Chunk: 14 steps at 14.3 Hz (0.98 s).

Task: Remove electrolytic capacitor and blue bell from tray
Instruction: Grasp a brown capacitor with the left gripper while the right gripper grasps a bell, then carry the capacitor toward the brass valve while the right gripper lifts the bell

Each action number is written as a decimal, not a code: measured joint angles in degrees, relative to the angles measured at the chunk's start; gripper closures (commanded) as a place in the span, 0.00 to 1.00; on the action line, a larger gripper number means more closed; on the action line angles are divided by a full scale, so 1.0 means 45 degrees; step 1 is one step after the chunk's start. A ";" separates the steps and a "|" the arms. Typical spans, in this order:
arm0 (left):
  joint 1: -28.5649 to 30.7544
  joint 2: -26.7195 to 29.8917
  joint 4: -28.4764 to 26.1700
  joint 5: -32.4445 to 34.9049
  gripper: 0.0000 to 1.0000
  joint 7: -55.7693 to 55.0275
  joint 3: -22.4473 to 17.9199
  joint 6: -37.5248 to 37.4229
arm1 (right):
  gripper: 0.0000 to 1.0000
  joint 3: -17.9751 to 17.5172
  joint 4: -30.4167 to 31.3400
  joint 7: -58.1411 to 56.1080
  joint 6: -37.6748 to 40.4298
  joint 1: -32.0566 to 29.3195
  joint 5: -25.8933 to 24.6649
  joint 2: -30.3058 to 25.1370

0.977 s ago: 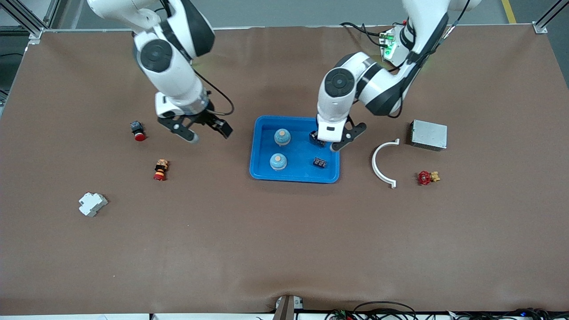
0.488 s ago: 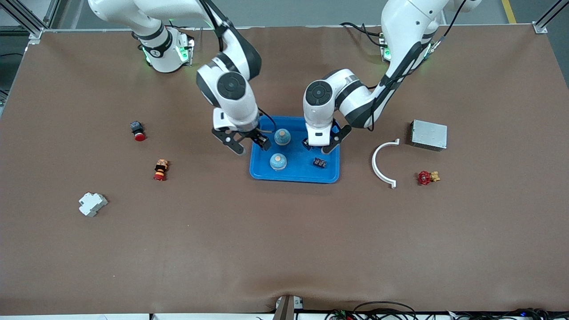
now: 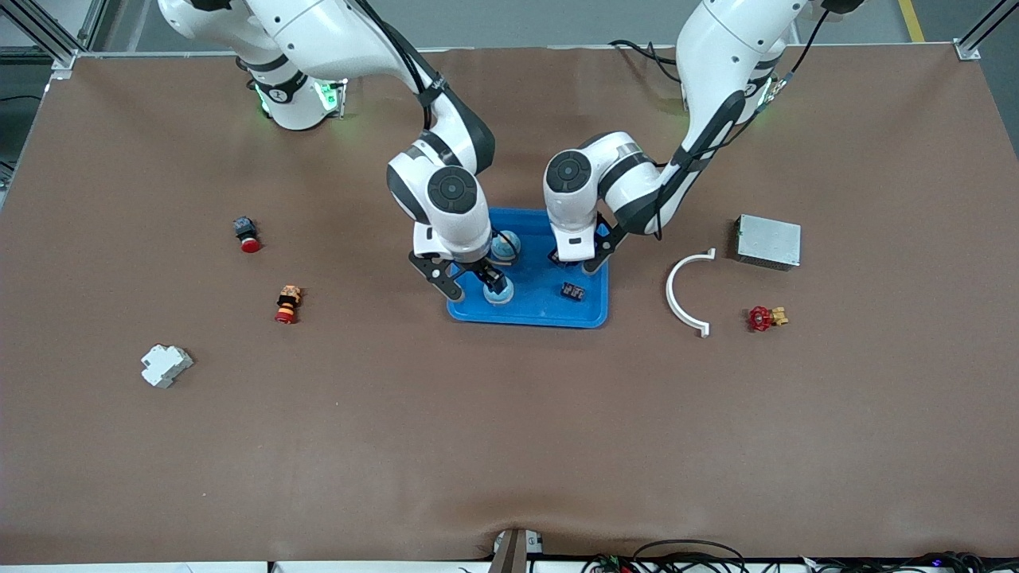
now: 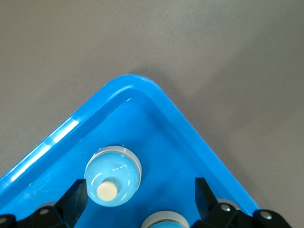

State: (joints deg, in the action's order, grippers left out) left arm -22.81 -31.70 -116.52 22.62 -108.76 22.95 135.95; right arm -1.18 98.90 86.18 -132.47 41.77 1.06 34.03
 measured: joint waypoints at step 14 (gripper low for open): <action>0.1389 0.1713 0.0208 0.0242 1.00 0.0228 -0.0035 -0.1417 | 0.00 0.0073 -0.1097 0.1343 -0.0762 0.0485 -0.0309 0.1417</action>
State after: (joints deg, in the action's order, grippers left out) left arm -16.56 -23.99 -115.58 23.71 -107.73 22.80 129.57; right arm -0.85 93.96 92.22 -135.90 43.95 -0.33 40.41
